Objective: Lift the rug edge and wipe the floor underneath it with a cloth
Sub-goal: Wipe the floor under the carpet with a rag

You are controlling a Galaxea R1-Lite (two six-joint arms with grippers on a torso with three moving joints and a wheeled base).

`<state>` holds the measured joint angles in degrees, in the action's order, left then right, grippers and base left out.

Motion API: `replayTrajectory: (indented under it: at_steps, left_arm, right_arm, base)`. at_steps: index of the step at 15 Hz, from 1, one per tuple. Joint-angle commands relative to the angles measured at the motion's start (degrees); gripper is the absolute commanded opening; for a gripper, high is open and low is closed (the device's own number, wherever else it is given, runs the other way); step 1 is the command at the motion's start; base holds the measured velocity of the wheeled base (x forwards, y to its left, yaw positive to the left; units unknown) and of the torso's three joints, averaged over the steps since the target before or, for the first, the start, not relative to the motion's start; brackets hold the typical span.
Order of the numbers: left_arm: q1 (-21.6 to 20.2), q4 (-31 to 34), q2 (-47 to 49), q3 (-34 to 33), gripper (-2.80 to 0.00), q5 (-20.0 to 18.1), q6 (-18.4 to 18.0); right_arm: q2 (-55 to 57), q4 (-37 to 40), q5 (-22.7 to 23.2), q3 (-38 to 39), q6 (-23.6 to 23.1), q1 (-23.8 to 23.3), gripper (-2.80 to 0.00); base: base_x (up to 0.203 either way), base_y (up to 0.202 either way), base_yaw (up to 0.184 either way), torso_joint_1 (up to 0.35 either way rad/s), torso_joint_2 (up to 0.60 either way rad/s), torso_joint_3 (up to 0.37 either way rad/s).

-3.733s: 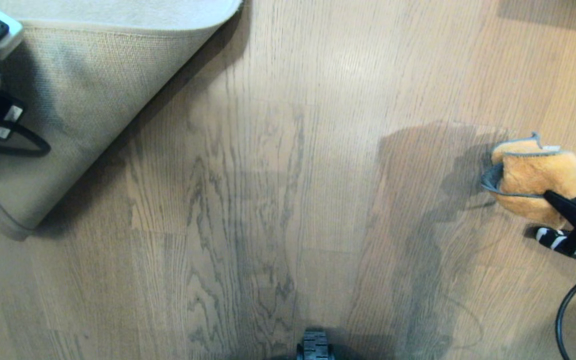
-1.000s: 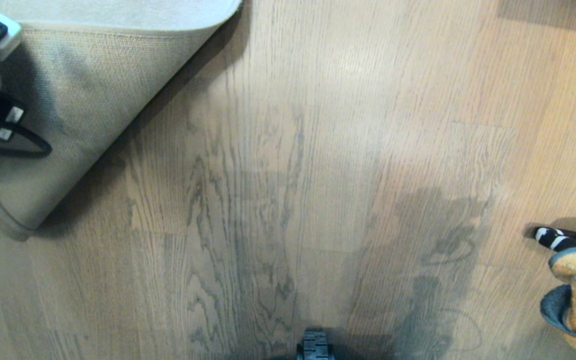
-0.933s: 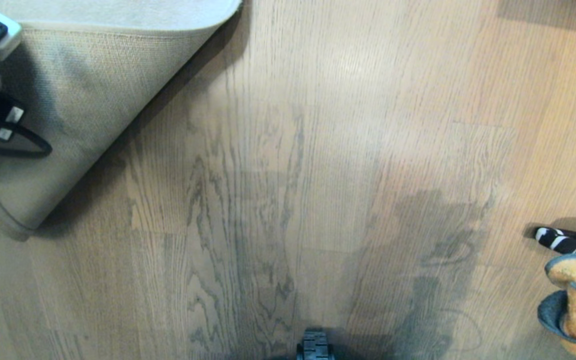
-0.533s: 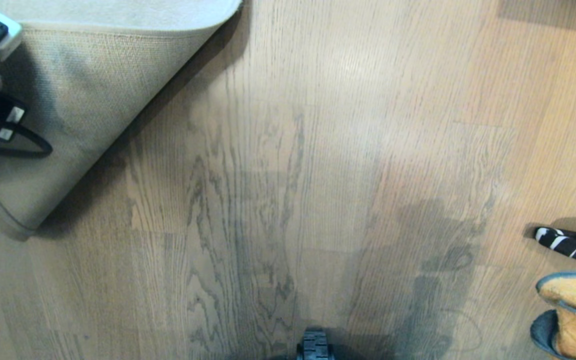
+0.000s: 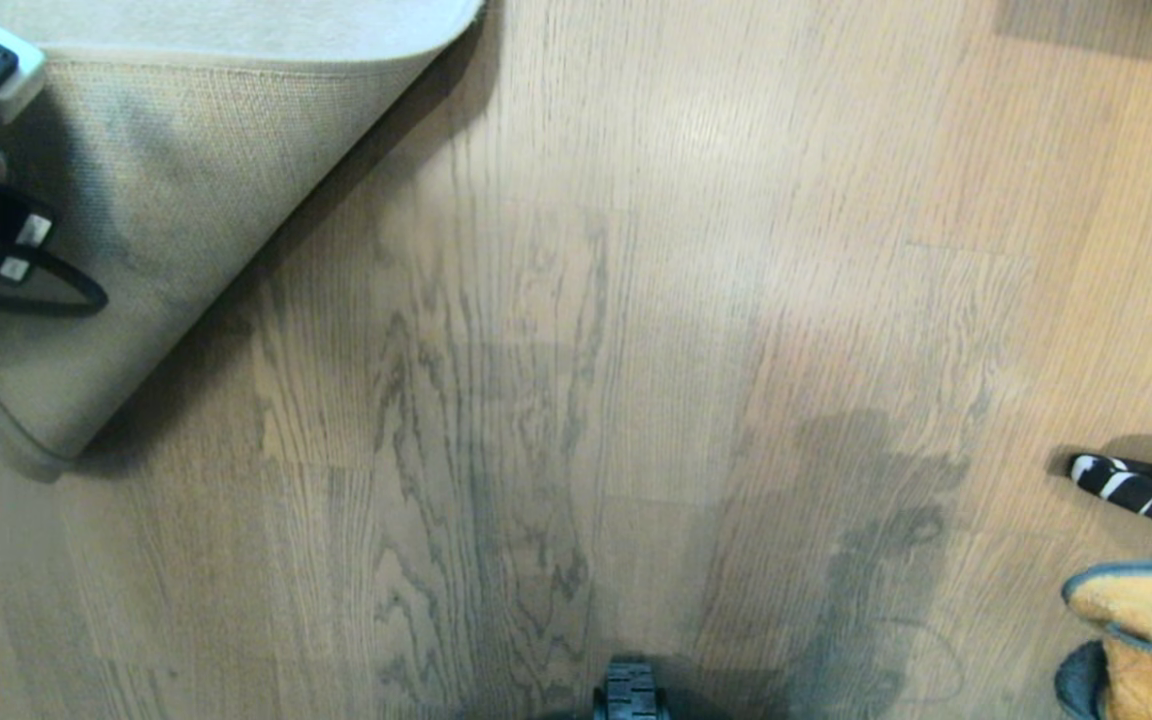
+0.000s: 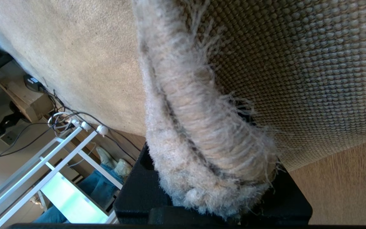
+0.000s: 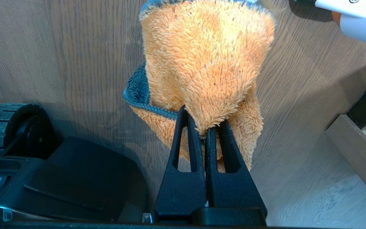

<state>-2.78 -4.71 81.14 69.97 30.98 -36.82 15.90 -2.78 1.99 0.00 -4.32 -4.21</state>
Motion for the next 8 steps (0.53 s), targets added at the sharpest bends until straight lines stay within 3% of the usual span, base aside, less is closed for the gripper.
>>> replayTrajectory:
  at_steps: [1,8]
  left_arm:
    - [0.0,0.0,-0.1,-0.1,-2.8,0.2,-0.1]
    - [0.1,0.0,-0.1,-0.2,-2.8,0.2,-0.1]
  right_arm:
    - [0.2,0.0,0.0,0.0,-0.1,0.0,-2.8]
    - [0.2,0.0,0.0,0.0,0.0,0.0,-2.8]
  base:
    - [0.0,0.0,0.0,0.0,0.0,0.0]
    - [0.0,0.0,0.0,0.0,0.0,0.0]
